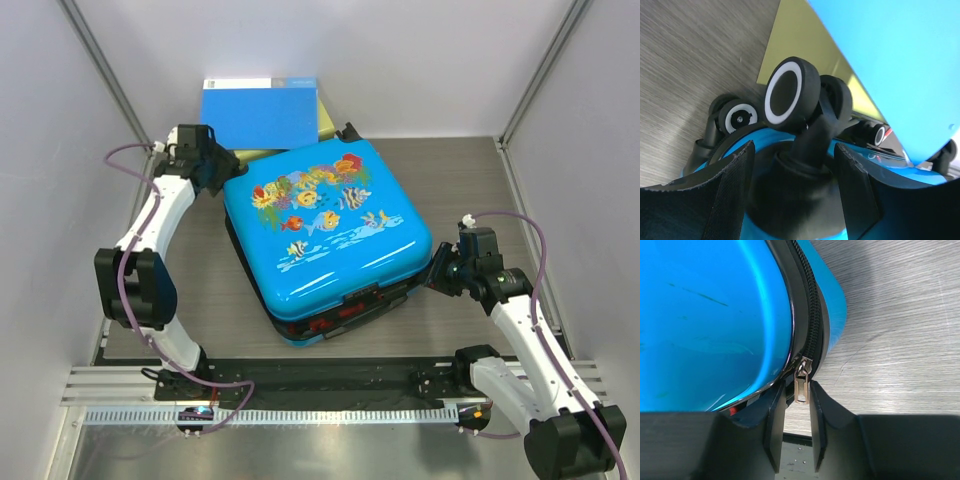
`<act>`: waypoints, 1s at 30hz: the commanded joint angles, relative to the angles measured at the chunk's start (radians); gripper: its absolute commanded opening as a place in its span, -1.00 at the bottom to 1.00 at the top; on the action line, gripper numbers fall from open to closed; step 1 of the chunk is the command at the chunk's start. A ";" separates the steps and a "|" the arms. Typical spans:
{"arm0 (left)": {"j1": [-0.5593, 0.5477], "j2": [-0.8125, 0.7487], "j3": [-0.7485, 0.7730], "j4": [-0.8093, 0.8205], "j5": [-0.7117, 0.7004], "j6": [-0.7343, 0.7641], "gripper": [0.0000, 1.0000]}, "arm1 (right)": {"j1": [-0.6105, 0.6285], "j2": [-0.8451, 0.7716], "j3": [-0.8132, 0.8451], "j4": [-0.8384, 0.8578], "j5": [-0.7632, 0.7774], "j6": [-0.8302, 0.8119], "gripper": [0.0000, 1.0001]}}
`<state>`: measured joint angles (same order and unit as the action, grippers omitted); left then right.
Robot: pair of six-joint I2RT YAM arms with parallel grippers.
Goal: Pack the luggage
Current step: Zip the luggage at the center of the board.
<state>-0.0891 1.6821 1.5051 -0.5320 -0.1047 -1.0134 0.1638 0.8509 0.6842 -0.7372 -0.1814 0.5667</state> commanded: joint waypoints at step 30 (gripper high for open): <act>0.038 0.008 0.126 0.052 0.220 -0.162 -1.00 | 0.005 -0.125 0.044 -0.129 0.005 0.018 -0.90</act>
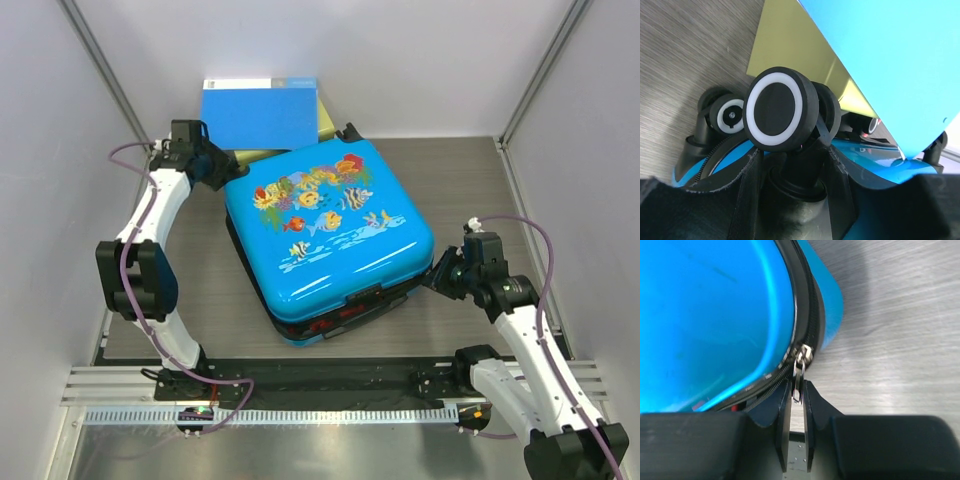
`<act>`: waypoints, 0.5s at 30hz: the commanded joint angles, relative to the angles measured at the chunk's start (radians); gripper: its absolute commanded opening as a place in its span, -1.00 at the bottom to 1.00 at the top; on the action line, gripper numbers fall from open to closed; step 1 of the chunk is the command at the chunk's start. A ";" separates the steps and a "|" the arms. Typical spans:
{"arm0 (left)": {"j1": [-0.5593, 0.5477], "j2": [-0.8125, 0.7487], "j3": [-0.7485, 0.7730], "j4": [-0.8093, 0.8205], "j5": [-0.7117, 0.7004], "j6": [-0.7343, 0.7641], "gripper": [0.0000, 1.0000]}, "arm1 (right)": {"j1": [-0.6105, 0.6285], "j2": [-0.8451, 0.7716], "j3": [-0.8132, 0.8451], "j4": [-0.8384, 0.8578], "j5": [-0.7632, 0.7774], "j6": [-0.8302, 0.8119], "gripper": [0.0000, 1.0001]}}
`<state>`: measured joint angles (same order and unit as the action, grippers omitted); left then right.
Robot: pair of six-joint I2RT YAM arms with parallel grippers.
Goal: Pack the luggage
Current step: Zip the luggage at the center of the board.
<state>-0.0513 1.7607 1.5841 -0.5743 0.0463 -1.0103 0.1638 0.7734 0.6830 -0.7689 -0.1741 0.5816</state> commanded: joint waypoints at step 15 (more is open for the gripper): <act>0.042 -0.152 0.024 0.125 0.121 -0.249 -0.99 | 0.005 -0.132 0.012 -0.081 -0.059 0.093 -0.97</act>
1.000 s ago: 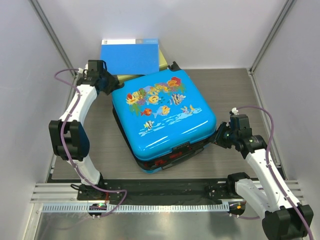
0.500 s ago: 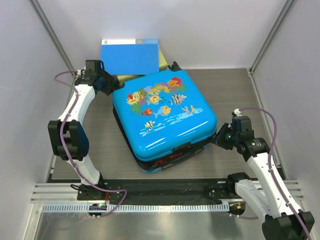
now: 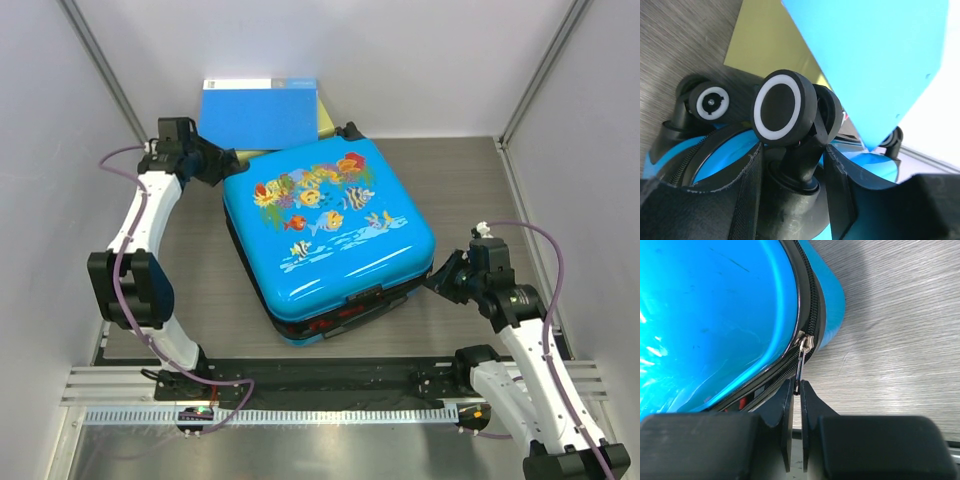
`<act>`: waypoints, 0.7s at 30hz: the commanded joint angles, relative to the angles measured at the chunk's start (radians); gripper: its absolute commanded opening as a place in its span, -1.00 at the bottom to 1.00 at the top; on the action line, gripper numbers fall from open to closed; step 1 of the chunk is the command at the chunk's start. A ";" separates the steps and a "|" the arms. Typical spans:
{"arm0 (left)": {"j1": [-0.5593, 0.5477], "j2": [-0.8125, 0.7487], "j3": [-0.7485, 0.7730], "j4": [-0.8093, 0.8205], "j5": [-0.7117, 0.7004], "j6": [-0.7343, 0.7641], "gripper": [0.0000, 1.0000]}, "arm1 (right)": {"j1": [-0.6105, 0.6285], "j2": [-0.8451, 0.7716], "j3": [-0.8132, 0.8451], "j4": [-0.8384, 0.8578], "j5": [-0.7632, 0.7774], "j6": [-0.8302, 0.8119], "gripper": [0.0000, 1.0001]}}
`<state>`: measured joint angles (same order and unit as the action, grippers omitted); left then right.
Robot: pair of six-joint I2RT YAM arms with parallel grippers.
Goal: Pack the luggage
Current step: Zip the luggage at the center of the board.
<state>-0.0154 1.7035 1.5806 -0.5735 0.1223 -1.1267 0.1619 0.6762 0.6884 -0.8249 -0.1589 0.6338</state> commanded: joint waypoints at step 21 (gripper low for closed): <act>0.012 -0.048 0.130 0.002 0.047 0.030 -0.74 | 0.007 0.088 0.056 0.043 -0.131 -0.045 -0.98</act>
<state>-0.0051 1.6485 1.6218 -0.4969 0.1589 -1.2453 0.1608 0.7410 0.6987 -0.8230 -0.2310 0.6189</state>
